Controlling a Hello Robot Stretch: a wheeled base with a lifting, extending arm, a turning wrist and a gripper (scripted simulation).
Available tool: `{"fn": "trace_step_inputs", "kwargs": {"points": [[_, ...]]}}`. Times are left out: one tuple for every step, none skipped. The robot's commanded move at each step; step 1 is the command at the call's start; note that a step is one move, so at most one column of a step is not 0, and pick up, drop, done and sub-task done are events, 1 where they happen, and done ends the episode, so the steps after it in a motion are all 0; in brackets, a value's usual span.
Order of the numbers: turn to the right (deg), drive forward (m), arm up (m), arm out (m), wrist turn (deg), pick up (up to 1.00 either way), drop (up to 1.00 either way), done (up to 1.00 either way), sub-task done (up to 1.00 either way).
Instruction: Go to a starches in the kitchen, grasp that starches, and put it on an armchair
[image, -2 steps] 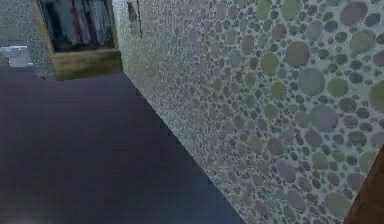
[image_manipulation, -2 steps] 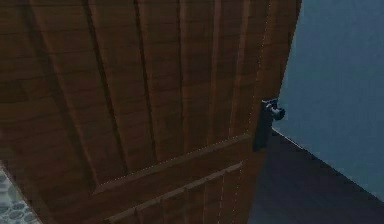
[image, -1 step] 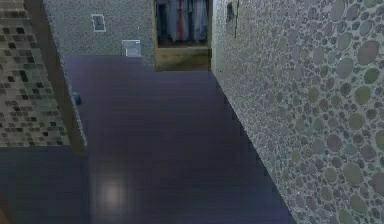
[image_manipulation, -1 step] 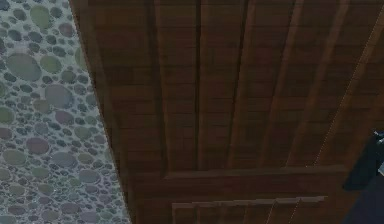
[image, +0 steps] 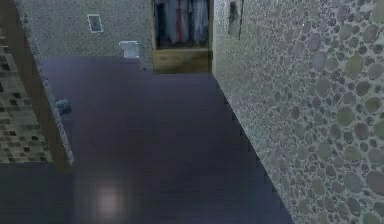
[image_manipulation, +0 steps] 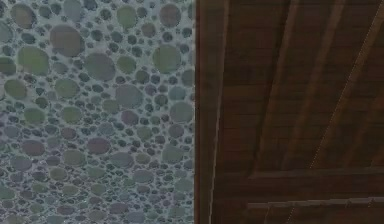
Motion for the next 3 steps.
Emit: {"fn": "trace_step_inputs", "kwargs": {"points": [[-42.0,0.0,0.0,0.0,0.0,0.0,0.0,0.0,0.0],[0.0,1.0,0.0,0.0,0.0,0.0,0.0,0.0,0.0],[-3.0,0.0,0.0,0.0,0.0,0.0,0.0,0.0,0.0]]}}
